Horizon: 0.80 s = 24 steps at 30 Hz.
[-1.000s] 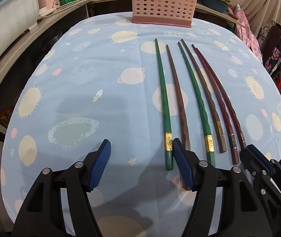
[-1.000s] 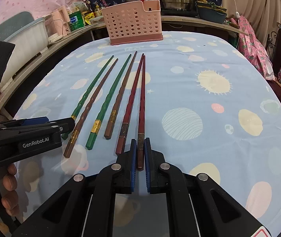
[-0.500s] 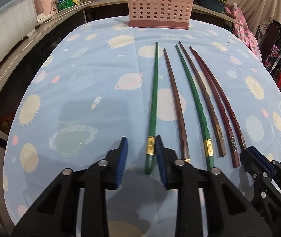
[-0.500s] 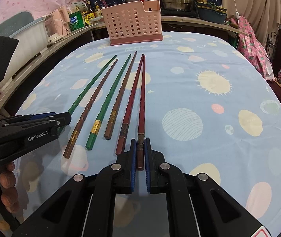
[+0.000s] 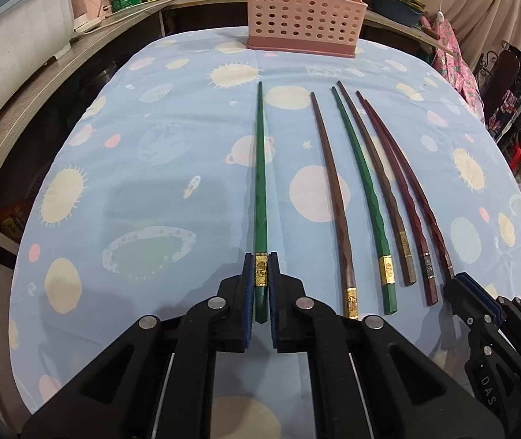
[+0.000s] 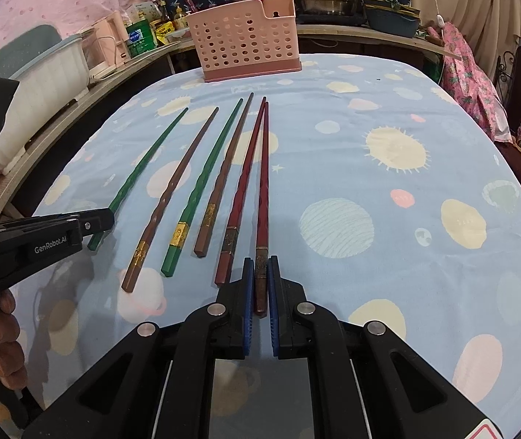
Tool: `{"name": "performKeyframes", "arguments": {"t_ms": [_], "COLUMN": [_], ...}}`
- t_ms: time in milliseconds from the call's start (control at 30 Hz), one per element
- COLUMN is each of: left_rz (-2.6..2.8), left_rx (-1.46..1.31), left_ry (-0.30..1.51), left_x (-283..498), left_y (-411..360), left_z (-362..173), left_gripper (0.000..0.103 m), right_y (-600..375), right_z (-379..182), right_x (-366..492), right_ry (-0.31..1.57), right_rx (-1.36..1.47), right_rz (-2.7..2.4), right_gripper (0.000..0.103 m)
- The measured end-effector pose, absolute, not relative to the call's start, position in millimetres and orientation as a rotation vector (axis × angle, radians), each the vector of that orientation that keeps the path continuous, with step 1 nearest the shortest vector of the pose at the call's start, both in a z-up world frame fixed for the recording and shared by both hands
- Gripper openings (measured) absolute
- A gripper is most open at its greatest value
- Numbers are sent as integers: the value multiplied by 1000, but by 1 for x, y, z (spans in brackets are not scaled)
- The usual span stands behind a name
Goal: Organize utensils
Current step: 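Lift both chopsticks and carry them over the pink holder with both tools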
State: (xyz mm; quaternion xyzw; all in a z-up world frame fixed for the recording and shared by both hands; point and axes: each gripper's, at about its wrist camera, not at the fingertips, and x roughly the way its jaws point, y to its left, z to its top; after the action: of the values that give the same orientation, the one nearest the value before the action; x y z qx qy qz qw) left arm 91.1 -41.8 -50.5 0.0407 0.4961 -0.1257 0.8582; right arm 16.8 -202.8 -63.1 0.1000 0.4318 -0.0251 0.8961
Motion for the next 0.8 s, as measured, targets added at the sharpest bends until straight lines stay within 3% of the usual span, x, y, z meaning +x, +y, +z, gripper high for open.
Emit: {"name": "performKeyframes", "arguments": {"t_ms": [800], "left_rz": [-259], "left_rx": [35], "left_ry": [798], "left_x": [105], "left_y": [-23], "left_z": [82], "left_gripper": [7], "right_y": [-244], "right_z": [62], "right_x": [42], "right_ry": [637], "right_rx": [264], "right_rz": [-93], "right_gripper": [7]}}
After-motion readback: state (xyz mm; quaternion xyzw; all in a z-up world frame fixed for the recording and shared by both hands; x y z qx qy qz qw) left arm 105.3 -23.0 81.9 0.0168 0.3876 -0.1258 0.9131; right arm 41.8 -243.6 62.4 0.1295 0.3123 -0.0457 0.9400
